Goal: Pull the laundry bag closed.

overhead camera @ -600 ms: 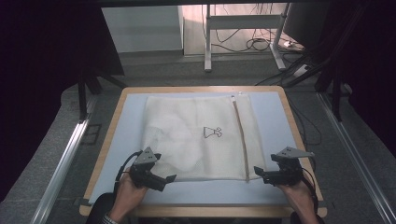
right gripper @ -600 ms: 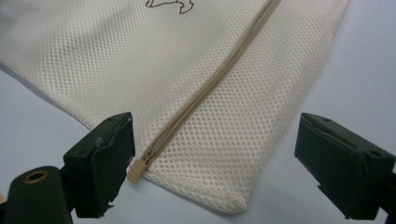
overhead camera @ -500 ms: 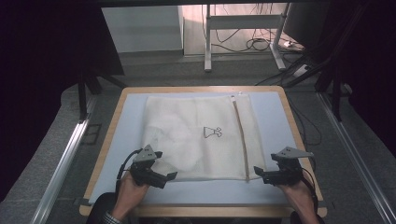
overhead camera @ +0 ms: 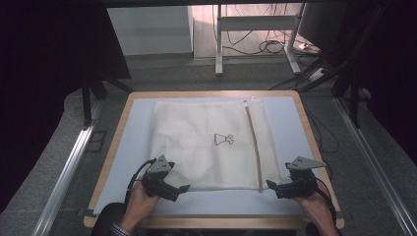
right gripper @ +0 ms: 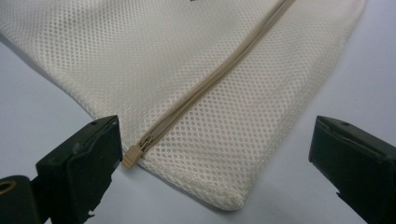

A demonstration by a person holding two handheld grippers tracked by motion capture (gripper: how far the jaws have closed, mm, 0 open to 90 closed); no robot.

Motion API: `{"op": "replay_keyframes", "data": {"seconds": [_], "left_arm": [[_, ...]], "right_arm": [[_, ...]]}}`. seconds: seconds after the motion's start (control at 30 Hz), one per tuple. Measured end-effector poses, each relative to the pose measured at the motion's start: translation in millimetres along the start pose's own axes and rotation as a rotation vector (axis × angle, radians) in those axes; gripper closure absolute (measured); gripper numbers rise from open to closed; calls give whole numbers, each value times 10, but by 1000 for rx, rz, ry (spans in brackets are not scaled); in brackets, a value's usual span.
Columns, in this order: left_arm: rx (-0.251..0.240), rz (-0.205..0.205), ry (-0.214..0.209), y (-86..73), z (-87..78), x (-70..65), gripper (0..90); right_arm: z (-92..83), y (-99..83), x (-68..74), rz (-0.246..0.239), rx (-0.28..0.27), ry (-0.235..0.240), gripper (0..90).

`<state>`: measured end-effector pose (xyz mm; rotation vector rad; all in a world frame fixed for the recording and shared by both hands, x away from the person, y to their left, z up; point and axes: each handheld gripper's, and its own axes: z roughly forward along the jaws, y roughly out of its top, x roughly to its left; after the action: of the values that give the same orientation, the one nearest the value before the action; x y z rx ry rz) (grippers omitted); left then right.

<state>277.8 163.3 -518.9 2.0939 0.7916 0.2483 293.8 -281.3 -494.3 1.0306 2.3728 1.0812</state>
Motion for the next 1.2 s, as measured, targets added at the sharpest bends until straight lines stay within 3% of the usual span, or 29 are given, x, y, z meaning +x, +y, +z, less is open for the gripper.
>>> {"op": "replay_keyframes", "data": {"seconds": [0.23, 0.37, 0.63, 0.73, 1.0, 1.2], "left_arm": [[1, 28, 30, 15, -15, -37, 0], [-12, 23, 38, 11, -26, -26, 0], [27, 6, 33, 14, 23, -25, 0], [32, 8, 38, 18, 17, -34, 0], [34, -3, 36, 9, 15, -9, 0], [35, -9, 32, 3, 15, -3, 0]], "right_arm": [[9, -5, 10, -18, 4, 0, 31], [31, -6, 28, -28, 13, -3, 32], [47, 7, 54, -49, 9, 13, 33], [58, 12, 93, -62, 17, 1, 35], [118, 17, 134, -40, 29, -16, 17], [123, 24, 176, -69, 60, -39, 77]]}}
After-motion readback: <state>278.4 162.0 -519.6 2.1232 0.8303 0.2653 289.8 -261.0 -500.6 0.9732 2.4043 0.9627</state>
